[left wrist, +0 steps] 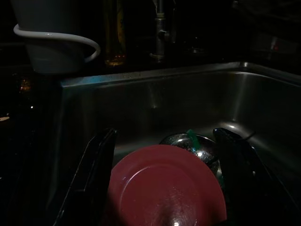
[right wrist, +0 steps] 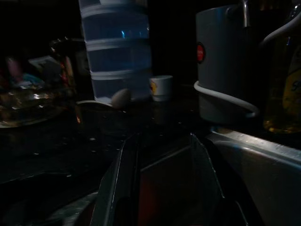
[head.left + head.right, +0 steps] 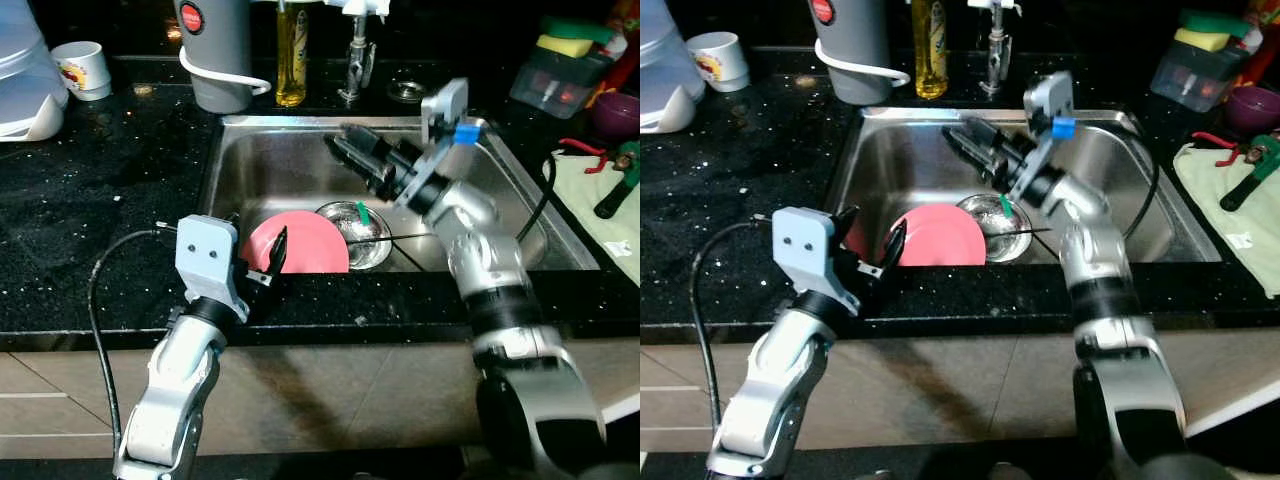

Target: Kitchen organization

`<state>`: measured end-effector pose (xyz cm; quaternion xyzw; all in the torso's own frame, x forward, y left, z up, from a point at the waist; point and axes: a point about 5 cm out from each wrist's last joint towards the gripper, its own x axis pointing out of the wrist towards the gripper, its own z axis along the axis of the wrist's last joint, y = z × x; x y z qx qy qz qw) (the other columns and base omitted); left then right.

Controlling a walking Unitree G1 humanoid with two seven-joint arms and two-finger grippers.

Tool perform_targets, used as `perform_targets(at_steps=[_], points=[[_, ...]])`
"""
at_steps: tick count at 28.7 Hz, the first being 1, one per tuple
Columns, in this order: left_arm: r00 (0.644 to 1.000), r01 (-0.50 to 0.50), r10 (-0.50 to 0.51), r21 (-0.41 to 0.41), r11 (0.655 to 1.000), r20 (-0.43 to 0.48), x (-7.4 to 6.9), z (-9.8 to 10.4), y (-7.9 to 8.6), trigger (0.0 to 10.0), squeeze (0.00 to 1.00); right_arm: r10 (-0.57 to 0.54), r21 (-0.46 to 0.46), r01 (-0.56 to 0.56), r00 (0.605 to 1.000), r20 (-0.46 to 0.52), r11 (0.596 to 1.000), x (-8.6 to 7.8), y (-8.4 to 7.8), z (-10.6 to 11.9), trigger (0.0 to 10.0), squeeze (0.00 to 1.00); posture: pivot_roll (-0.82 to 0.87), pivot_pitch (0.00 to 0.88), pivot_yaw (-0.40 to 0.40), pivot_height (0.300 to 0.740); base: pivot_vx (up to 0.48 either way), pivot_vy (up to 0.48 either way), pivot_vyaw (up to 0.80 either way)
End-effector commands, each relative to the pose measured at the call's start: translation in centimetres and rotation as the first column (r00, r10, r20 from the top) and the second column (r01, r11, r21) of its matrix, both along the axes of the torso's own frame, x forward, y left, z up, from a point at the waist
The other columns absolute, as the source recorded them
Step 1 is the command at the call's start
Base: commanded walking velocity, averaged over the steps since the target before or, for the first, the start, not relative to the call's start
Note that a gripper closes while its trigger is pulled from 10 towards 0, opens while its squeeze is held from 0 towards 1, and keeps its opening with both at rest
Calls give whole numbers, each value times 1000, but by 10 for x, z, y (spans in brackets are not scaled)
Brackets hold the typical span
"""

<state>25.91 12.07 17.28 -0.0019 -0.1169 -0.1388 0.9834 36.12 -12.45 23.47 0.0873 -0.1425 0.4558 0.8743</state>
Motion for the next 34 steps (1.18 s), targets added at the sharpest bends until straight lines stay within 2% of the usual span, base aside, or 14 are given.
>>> perform_targets(at_steps=[1, 2, 3, 4, 7, 12, 23, 34], points=[[999, -3, 4, 19, 1000, -44, 0, -8, 2, 10000, 0, 22, 34, -23, 1000, 15, 999, -4, -1, 4, 10000, 0, 53, 66, -38, 740, 0, 0, 0], [999, -3, 4, 19, 1000, -44, 0, -8, 2, 10000, 0, 22, 34, -23, 1000, 15, 999, -4, -1, 4, 10000, 0, 53, 66, -38, 740, 0, 0, 0], [999, -11, 12, 22, 1000, -43, 0, -7, 3, 10000, 0, 28, 85, -28, 1000, 2, 996, -7, -4, 3, 10000, 0, 54, 67, -35, 740, 0, 0, 0], [999, -11, 12, 22, 1000, -43, 0, -7, 3, 10000, 0, 28, 85, -28, 1000, 2, 996, -7, -4, 3, 10000, 0, 54, 67, -35, 740, 0, 0, 0], [999, -14, 15, 36, 999, -42, 1, -4, 4, 10000, 0, 41, 176, -36, 999, -23, 984, -12, -9, 3, 10000, 0, 59, 68, -29, 740, 0, 0, 0], [999, 0, 2, 51, 999, -41, 3, -1, 0, 10000, 0, 40, 189, -32, 998, -41, 981, -19, -9, 3, 10000, 0, 63, 66, -25, 740, -130, 0, 0], [999, 16, -14, 59, 998, -41, 7, 0, -3, 10000, 0, -5, 183, 16, 998, -61, 983, -19, -9, 2, 10000, 0, 57, 55, -15, 740, -399, 0, 0], [998, 39, -37, 61, 997, -43, 8, -1, -7, 10000, 0, -93, 79, 101, 991, -94, 992, -14, 1, -14, 10000, 0, 57, 41, -8, 740, -340, 0, 0]])
